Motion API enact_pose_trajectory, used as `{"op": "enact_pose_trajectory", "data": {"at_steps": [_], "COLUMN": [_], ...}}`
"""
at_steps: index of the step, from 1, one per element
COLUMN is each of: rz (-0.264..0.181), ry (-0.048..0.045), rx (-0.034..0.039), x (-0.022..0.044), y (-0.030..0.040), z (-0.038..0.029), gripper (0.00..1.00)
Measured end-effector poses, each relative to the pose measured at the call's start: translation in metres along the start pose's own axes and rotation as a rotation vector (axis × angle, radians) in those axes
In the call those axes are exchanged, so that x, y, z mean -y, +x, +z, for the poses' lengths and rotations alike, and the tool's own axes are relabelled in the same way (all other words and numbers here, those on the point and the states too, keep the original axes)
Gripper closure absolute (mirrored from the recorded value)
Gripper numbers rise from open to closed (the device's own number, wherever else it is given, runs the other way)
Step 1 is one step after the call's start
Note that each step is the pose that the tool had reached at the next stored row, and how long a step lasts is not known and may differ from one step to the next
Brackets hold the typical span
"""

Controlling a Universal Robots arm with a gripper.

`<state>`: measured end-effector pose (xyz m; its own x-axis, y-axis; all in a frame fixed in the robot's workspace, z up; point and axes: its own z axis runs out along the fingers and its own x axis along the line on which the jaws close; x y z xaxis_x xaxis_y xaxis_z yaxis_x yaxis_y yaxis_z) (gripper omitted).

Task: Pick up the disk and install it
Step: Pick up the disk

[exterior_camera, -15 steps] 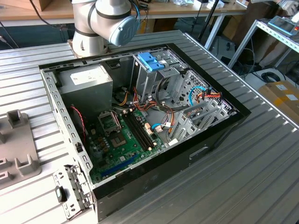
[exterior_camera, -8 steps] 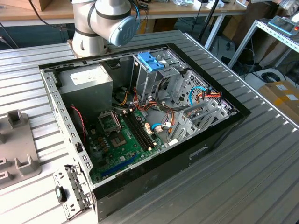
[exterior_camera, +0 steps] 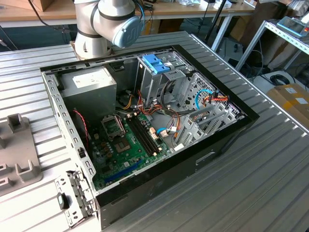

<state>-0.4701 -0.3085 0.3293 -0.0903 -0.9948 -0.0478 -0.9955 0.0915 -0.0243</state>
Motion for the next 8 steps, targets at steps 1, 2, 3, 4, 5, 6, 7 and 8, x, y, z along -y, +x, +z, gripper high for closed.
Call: {"op": "enact_pose_trajectory", "data": {"at_steps": [1,2,3,4,5,6,7,8], "rz": [0.0,0.0,0.0,0.0,0.0,0.0,0.0,0.0], "ry": [0.0,0.0,0.0,0.0,0.0,0.0,0.0,0.0], "rx": [0.0,0.0,0.0,0.0,0.0,0.0,0.0,0.0], "x": [-0.0001,-0.0003,-0.0004,-0.0004,-0.0005,-0.0006,-0.0007,-0.0007], "y": [0.0001,0.0002,0.0004,0.0005,0.0006,0.0007,0.0009,0.001], "z": [0.0007,0.0014,0.0022,0.0029,0.0036,0.0043,0.005,0.0057], "gripper": [0.52,0.52,0.52,0.52,0.52,0.52,0.52,0.52]}}
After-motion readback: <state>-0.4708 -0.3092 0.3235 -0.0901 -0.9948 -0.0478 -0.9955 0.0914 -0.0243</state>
